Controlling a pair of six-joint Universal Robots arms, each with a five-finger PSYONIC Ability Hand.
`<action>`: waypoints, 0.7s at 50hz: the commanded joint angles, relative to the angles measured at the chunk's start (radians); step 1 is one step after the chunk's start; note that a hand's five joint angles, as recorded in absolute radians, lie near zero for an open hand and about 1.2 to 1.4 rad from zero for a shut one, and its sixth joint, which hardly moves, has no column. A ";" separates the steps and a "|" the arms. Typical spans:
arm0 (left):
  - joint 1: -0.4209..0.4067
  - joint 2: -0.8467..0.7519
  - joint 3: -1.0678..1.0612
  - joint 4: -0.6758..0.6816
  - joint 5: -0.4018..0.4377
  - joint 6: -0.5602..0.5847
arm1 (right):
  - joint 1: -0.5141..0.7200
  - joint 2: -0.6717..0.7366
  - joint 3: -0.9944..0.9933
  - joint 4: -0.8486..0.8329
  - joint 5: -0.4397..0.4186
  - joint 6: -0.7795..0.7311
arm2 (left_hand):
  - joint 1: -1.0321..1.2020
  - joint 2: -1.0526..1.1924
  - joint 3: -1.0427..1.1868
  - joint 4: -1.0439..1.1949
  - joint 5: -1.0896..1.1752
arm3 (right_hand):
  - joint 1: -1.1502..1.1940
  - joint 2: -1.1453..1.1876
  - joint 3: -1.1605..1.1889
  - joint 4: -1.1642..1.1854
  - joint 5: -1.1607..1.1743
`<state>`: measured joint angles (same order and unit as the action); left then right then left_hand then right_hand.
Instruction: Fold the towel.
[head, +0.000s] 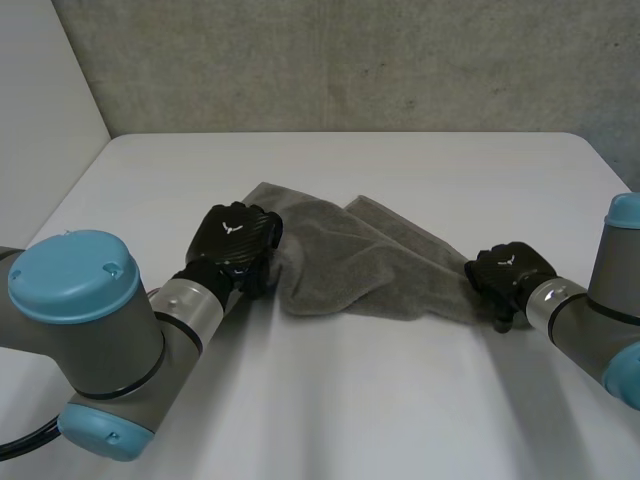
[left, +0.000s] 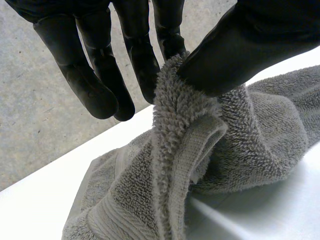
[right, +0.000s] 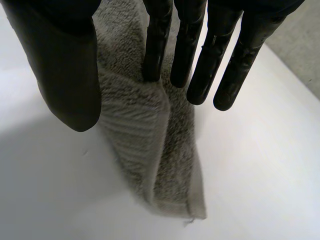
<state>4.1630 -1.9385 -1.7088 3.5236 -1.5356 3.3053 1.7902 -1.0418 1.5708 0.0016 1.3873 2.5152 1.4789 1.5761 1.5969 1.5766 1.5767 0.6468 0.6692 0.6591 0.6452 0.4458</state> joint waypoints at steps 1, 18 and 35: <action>0.005 0.000 0.003 0.000 0.000 0.002 | -0.002 0.032 -0.018 0.028 0.004 0.001 | -0.083 -0.180 -0.201 -0.180 -0.355 | 0.340 0.317 0.328 0.341 0.366; 0.013 0.228 0.005 -0.021 0.003 0.008 | -0.021 -0.360 -0.066 0.063 -0.047 0.105 | -0.083 -0.180 -0.201 -0.180 -0.355 | 0.749 0.727 0.737 0.751 0.776; 0.088 0.385 -0.003 -0.193 0.014 0.010 | -0.155 -0.215 -0.409 0.480 -0.198 0.010 | -0.083 -0.180 -0.201 -0.180 -0.355 | 0.749 0.727 0.737 0.751 0.776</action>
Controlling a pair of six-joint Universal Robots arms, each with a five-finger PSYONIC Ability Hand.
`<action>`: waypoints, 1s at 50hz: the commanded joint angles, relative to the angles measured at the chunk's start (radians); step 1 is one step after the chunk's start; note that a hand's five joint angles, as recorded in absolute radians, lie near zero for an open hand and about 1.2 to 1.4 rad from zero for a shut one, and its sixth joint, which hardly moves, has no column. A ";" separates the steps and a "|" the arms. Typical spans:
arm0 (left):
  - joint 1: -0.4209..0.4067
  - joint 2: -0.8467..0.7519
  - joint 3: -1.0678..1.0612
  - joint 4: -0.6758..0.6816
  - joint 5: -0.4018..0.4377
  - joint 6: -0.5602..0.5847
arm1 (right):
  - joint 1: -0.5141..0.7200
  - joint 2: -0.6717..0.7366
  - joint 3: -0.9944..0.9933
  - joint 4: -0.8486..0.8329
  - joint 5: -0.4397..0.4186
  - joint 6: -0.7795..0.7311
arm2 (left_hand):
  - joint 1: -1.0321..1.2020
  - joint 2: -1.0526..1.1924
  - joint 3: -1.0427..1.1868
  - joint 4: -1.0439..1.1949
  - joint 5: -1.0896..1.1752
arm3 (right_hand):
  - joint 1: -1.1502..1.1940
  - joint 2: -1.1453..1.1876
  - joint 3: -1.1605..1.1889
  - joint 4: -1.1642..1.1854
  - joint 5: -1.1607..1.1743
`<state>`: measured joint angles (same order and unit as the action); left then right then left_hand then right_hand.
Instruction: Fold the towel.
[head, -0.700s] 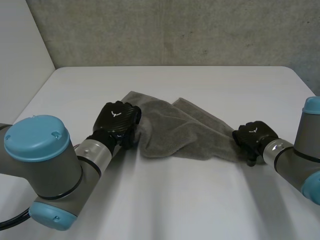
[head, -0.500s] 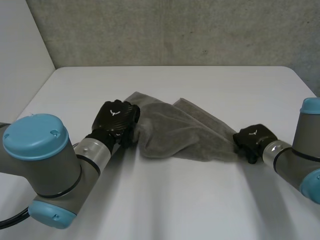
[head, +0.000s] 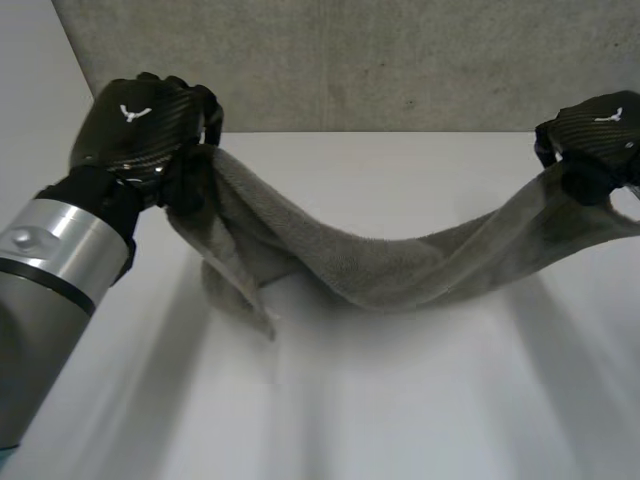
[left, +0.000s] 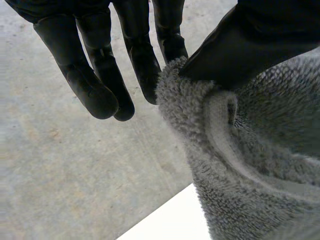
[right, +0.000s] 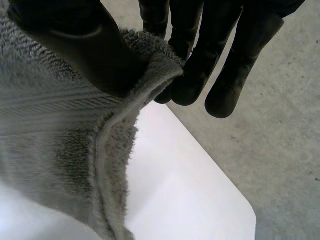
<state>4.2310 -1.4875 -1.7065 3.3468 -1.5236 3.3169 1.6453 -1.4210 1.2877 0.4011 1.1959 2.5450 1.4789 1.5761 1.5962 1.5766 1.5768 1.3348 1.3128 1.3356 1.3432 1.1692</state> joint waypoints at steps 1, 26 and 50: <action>0.020 -0.127 0.004 -0.017 -0.003 0.000 | -0.002 0.207 -0.151 0.087 -0.003 -0.022 | -0.083 -0.180 -0.200 -0.180 -0.355 | 0.061 0.083 0.061 0.053 0.053; 0.033 -0.738 0.531 0.123 -0.128 0.003 | 0.225 0.662 -0.398 -0.689 0.303 0.020 | -0.083 -0.180 -0.200 -0.180 -0.355 | 0.061 0.083 0.061 0.053 0.053; 0.136 -0.408 0.400 0.125 0.060 -0.077 | 0.205 0.359 -0.291 -0.498 0.106 0.197 | -0.083 -0.180 -0.200 -0.180 -0.355 | 0.061 0.083 0.061 0.053 0.053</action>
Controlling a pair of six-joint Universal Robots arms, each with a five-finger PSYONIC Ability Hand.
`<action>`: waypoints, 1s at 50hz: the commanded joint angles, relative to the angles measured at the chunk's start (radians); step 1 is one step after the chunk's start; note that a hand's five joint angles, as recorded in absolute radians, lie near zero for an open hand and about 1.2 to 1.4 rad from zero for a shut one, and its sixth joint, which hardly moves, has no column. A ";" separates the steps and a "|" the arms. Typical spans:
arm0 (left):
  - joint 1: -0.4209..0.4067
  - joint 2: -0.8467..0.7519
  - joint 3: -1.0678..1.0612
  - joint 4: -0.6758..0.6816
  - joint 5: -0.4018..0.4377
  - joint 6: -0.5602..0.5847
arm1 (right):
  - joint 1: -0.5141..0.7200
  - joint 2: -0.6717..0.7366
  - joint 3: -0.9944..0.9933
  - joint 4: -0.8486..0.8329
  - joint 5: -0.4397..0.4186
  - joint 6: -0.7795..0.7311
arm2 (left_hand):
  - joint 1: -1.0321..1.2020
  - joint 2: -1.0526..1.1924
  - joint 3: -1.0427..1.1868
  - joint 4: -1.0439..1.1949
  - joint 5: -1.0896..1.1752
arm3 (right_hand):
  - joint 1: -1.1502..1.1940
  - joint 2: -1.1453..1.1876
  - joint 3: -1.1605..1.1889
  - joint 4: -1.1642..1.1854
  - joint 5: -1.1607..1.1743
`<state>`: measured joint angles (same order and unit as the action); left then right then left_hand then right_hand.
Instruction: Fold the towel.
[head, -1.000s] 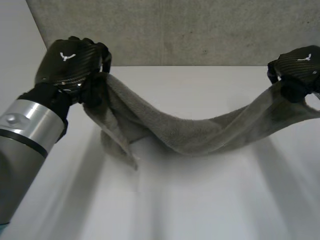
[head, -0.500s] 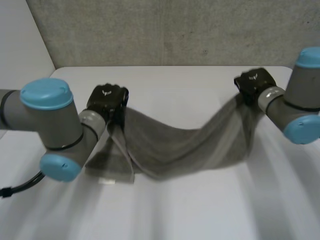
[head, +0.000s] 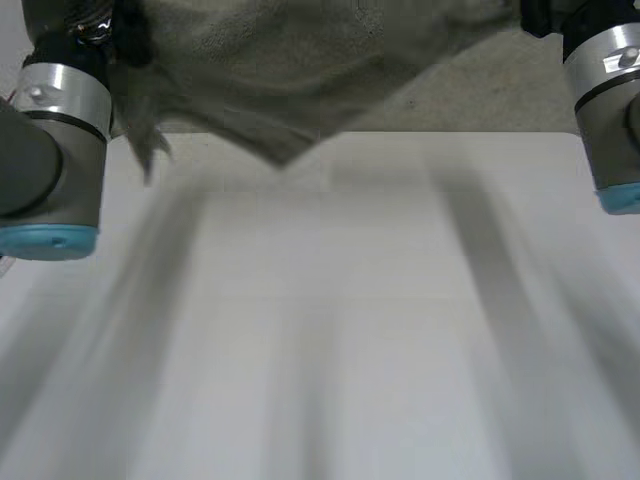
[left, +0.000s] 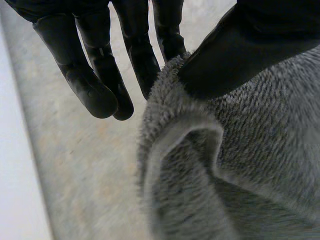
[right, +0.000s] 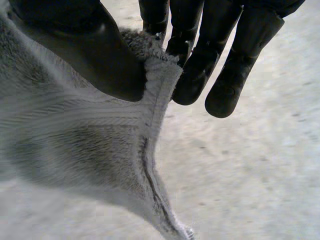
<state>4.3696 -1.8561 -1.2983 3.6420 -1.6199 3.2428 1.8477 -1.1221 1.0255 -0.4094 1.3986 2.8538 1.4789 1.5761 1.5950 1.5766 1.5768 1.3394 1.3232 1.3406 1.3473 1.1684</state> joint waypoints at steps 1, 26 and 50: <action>-0.007 -0.067 -0.022 -0.192 0.160 0.000 | 0.002 0.067 0.010 0.325 -0.095 -0.161 | -0.083 -0.180 -0.199 -0.180 -0.355 | 0.057 0.073 0.056 0.049 0.053; -0.019 -0.089 -0.427 -0.244 0.170 0.244 | -0.039 0.071 0.375 0.486 -0.093 -0.433 | -0.083 -0.180 -0.199 -0.180 -0.355 | 0.057 0.073 0.056 0.049 0.053; -0.007 0.412 -0.544 -0.238 0.166 0.192 | -0.228 -0.406 0.418 0.629 -0.219 -0.435 | -0.083 -0.180 -0.199 -0.180 -0.355 | 0.057 0.073 0.056 0.049 0.053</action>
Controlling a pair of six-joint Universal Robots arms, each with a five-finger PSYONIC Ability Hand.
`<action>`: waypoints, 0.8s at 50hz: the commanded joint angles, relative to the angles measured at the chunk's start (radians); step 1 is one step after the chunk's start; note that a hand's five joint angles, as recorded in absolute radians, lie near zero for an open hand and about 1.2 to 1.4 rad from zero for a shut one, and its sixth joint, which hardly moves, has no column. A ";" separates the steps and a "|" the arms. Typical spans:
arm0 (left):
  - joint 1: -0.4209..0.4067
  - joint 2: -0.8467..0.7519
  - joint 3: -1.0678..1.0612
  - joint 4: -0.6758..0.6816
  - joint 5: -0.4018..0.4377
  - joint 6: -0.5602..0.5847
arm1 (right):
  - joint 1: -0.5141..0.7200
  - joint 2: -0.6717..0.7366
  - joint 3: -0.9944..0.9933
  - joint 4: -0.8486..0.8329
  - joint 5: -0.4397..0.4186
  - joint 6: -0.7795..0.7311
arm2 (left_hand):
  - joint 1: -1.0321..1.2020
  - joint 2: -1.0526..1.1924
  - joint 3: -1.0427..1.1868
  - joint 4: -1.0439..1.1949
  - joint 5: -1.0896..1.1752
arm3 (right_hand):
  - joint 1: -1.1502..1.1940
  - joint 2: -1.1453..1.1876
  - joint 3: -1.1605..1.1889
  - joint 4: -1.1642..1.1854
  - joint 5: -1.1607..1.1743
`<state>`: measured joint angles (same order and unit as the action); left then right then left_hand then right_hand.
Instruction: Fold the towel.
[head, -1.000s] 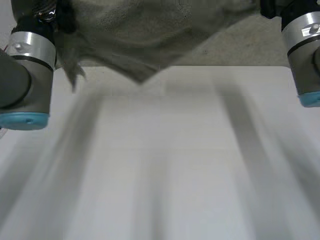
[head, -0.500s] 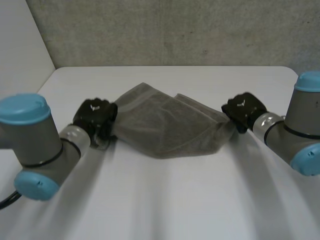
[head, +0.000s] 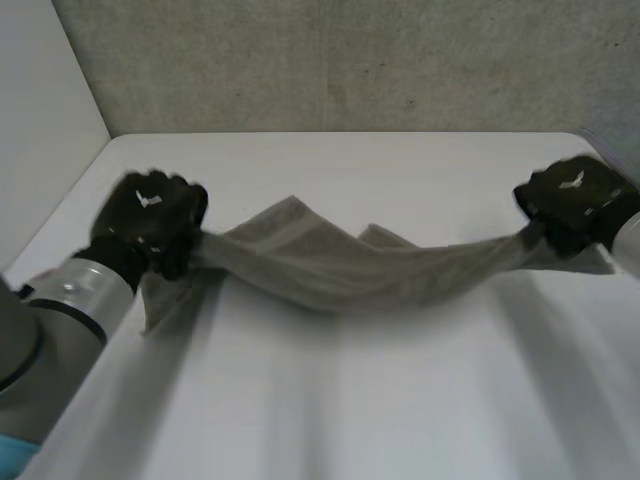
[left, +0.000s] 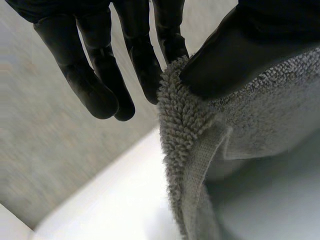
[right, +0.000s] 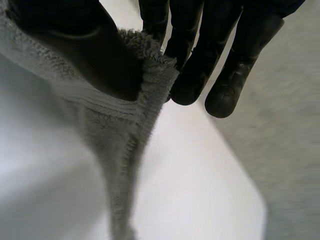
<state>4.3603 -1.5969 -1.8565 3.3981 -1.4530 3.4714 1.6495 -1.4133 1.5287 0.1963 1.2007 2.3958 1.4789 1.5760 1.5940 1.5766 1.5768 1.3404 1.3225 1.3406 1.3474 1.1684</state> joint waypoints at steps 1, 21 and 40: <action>0.001 0.156 0.022 0.006 -0.001 -0.052 | -0.033 -0.113 -0.111 0.032 -0.024 0.037 | -0.083 -0.180 -0.198 -0.180 -0.355 | 0.056 0.074 0.056 0.049 0.053; -0.050 -0.415 0.310 0.003 -0.024 -0.095 | 0.056 0.439 -0.433 0.049 0.052 0.066 | -0.083 -0.180 -0.198 -0.180 -0.355 | 0.056 0.074 0.056 0.049 0.053; -0.047 -0.667 0.717 0.013 -0.184 -0.086 | 0.165 0.642 -0.601 -0.523 0.221 0.085 | -0.083 -0.180 -0.198 -0.180 -0.355 | 0.056 0.074 0.056 0.049 0.053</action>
<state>4.3135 -2.2591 -1.1627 3.4078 -1.6418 3.3849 1.8017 -0.7577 0.9334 -0.2679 1.4302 2.4711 1.4789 1.5759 1.5924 1.5766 1.5769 1.3410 1.3225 1.3406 1.3474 1.1684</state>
